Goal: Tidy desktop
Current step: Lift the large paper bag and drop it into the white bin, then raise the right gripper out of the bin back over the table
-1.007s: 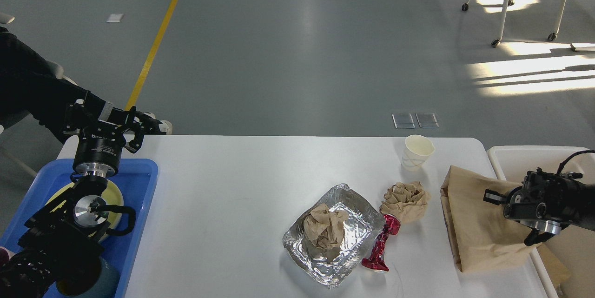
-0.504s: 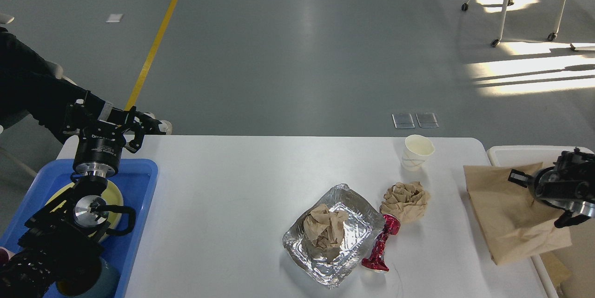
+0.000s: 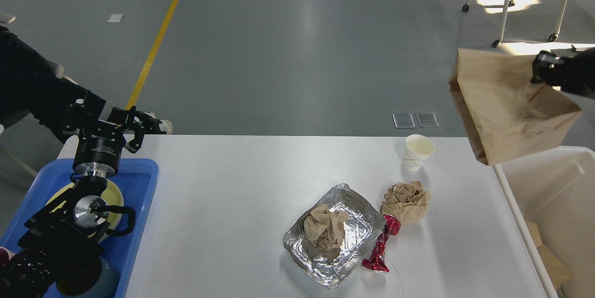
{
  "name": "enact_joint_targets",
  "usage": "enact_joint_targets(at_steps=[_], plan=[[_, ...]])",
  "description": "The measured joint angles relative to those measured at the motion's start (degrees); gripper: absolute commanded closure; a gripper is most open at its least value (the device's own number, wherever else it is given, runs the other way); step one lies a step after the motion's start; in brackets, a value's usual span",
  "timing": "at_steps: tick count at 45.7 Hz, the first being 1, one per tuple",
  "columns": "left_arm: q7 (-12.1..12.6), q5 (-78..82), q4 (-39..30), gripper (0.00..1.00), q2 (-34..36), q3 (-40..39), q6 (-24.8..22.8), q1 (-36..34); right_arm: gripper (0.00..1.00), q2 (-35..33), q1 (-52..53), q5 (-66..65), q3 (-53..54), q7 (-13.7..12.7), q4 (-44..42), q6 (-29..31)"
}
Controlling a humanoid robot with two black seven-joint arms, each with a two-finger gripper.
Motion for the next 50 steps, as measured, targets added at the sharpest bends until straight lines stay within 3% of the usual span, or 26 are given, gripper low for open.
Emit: enact_joint_targets(at_steps=[7, 15, 30, 42, 43, 47, 48, 50], plan=[[0.0, -0.01, 0.0, 0.03, -0.01, 0.0, 0.0, 0.0, 1.0, -2.6, 4.84, 0.41, 5.68, -0.2, -0.35, 6.88], [0.0, -0.01, 0.0, 0.03, -0.01, 0.0, 0.0, 0.0, 1.0, -3.16, 2.66, 0.42, 7.3, -0.43, -4.37, 8.04], [0.0, 0.0, 0.0, 0.03, -0.01, 0.0, 0.0, 0.0, 1.0, -1.28, -26.7, 8.33, 9.7, -0.33, -31.94, 4.88], [0.0, 0.0, 0.0, 0.03, -0.01, 0.0, 0.0, 0.0, 1.0, 1.37, -47.76, 10.38, 16.2, -0.23, -38.93, -0.81], [0.0, -0.01, 0.0, 0.03, -0.01, 0.0, 0.0, 0.0, 0.93, 1.84, -49.71, 10.39, 16.78, -0.24, -39.21, -2.04], [0.0, 0.0, 0.0, 0.03, 0.0, 0.0, 0.0, 0.0, 0.37, 3.99, -55.32, 10.4, 17.99, -0.24, -40.54, -5.34], [0.0, 0.0, 0.0, 0.03, -0.01, 0.0, 0.0, 0.0, 0.32, 4.42, -56.43, 10.4, 18.15, -0.23, -40.98, -5.96], [0.0, 0.0, 0.0, 0.03, 0.0, 0.0, 0.0, 0.0, 0.32, 5.28, -58.56, 10.4, 18.33, -0.24, -41.93, -7.21]])
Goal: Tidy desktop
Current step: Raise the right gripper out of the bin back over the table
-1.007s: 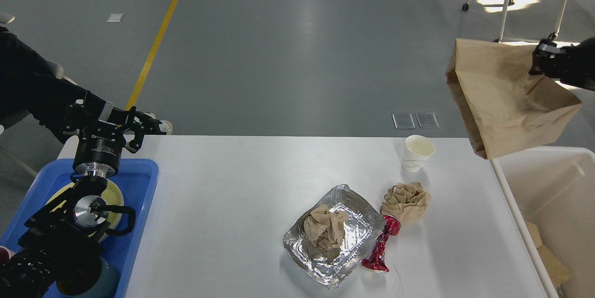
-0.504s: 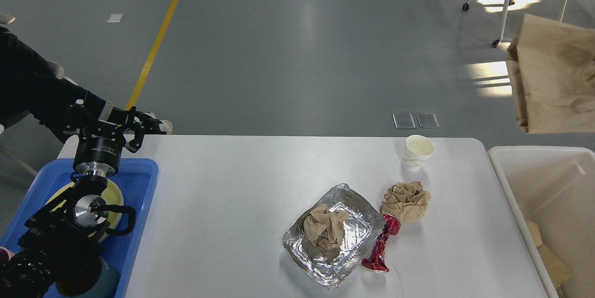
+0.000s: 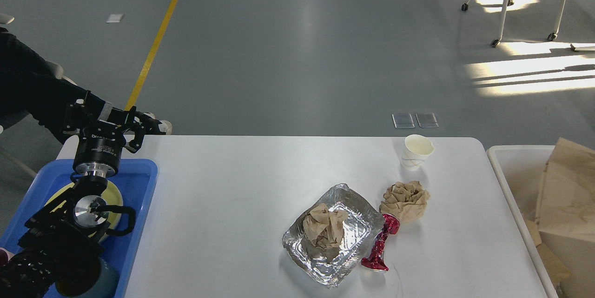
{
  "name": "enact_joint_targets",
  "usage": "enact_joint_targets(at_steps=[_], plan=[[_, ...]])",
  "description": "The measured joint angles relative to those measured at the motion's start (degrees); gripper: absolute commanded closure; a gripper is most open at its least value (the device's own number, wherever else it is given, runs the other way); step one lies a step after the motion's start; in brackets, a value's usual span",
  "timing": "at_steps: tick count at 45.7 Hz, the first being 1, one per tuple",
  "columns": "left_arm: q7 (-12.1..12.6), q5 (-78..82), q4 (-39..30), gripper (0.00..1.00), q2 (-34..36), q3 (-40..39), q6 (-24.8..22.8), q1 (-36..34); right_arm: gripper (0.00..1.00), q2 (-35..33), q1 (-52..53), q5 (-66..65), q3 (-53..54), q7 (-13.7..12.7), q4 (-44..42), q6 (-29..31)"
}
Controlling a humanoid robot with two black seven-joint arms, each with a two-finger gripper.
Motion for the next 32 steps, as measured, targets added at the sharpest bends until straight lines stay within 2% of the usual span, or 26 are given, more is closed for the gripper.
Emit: enact_joint_targets(at_steps=[2, 3, 5, 6, 11, 19, 25, 32], plan=[[0.0, 0.0, 0.0, 0.03, 0.0, 0.0, 0.0, 0.0, 0.3, 0.74, -1.47, -0.01, -0.03, 0.0, -0.7, -1.07], [0.0, 0.0, 0.0, 0.03, 0.0, 0.0, 0.0, 0.0, 0.25, 1.24, -2.25, -0.01, -0.19, 0.0, -0.99, -1.71], [0.0, 0.0, 0.0, 0.03, 0.0, 0.0, 0.0, 0.0, 0.01, 2.05, -3.49, -0.01, -0.47, 0.0, -1.26, -2.55], [0.0, 0.0, 0.0, 0.03, 0.0, 0.0, 0.0, 0.0, 0.0, 2.44, -4.11, -0.01, -0.56, 0.0, -1.33, -2.95], [0.0, 0.0, 0.0, 0.03, 0.0, 0.0, 0.0, 0.0, 0.0, 4.01, -7.18, -0.01, -0.75, -0.01, -1.71, -5.64], [0.0, 0.0, 0.0, 0.03, 0.0, 0.0, 0.0, 0.0, 0.0, 4.79, -6.07, 0.43, -0.85, -0.11, -1.29, -6.15], [0.0, 0.0, 0.0, 0.03, 0.0, 0.0, 0.0, 0.0, 0.0, 5.73, 0.93, 0.63, -1.45, -0.35, 0.14, -4.79], [0.0, 0.0, 0.0, 0.03, 0.0, 0.0, 0.0, 0.0, 0.0, 5.99, 13.4, 0.69, -8.99, -0.44, 6.11, 1.33]])
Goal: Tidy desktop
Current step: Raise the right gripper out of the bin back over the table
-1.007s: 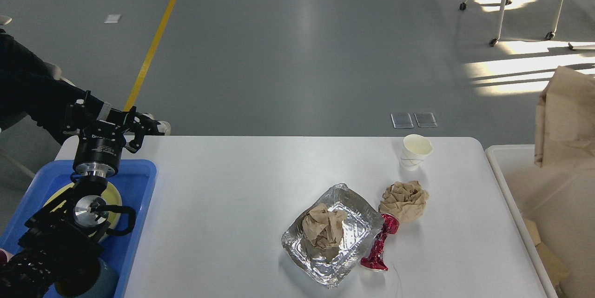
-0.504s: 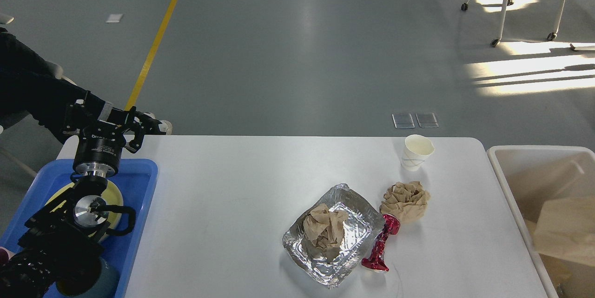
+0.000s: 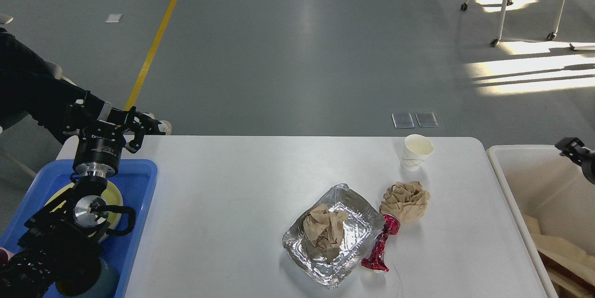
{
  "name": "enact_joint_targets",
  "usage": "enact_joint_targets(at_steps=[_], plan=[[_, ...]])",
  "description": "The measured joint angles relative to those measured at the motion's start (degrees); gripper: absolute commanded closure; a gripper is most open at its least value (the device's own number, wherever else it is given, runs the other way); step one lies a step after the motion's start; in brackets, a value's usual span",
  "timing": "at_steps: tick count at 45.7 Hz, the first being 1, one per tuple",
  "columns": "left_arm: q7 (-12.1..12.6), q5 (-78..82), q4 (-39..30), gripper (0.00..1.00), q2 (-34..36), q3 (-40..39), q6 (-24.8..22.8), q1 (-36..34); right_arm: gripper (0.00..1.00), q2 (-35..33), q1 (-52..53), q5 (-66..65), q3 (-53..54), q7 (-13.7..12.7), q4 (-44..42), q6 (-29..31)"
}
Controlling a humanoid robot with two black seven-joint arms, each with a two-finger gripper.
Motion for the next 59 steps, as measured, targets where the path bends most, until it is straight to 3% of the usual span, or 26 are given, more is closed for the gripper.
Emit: enact_joint_targets(at_steps=[8, 19, 33, 46, 59], plan=[[0.0, 0.0, 0.0, 0.03, 0.0, 0.0, 0.0, 0.0, 0.0, 1.74, 17.94, 0.0, -11.21, 0.15, 13.27, 8.76], [0.0, 0.0, 0.0, 0.03, 0.0, 0.0, 0.0, 0.0, 0.0, 8.38, 33.52, 0.17, -15.33, 0.17, 27.29, 20.26], [0.0, 0.0, 0.0, 0.03, 0.0, 0.0, 0.0, 0.0, 0.0, 16.76, 48.2, 11.44, -15.24, 0.11, 33.05, 37.09], [0.0, 0.0, 0.0, 0.03, 0.0, 0.0, 0.0, 0.0, 0.0, 21.74, 51.65, 12.74, -14.81, -0.01, 34.59, 37.61], [0.0, 0.0, 0.0, 0.03, 0.0, 0.0, 0.0, 0.0, 0.0, 30.28, 42.26, 12.47, -14.05, -0.06, 33.15, 28.26]])
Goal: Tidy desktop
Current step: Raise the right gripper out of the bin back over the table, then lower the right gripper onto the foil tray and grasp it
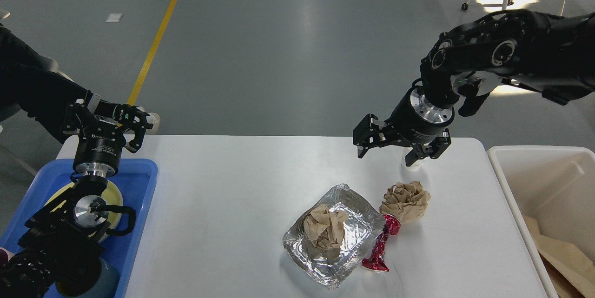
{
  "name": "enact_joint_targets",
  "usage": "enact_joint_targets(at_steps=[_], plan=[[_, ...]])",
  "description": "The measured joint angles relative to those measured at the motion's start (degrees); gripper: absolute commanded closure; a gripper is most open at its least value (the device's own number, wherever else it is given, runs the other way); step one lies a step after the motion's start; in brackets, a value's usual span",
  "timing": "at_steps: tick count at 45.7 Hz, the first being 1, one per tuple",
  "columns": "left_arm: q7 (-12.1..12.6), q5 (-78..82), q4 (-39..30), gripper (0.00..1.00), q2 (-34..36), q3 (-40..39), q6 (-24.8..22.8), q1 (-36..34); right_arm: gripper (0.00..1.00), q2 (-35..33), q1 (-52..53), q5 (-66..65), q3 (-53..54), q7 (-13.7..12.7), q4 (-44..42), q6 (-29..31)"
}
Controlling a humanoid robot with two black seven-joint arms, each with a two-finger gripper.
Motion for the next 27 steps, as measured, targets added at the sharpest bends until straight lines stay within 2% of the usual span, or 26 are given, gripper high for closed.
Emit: enact_joint_targets(at_steps=[4, 14, 19, 27], plan=[[0.0, 0.0, 0.0, 0.03, 0.0, 0.0, 0.0, 0.0, 0.0, 2.21, -0.92, -0.01, 0.47, 0.02, -3.39, -0.97], [0.0, 0.0, 0.0, 0.03, 0.0, 0.0, 0.0, 0.0, 0.0, 12.98, -5.72, -0.45, -0.36, 0.07, -14.69, -4.32], [0.0, 0.0, 0.0, 0.03, 0.0, 0.0, 0.0, 0.0, 0.0, 15.56, -6.98, -2.19, -0.28, 0.26, -15.82, -6.98], [0.0, 0.0, 0.0, 0.03, 0.0, 0.0, 0.0, 0.0, 0.0, 19.57, -10.12, -13.25, 1.4, 0.62, -16.38, -8.54]])
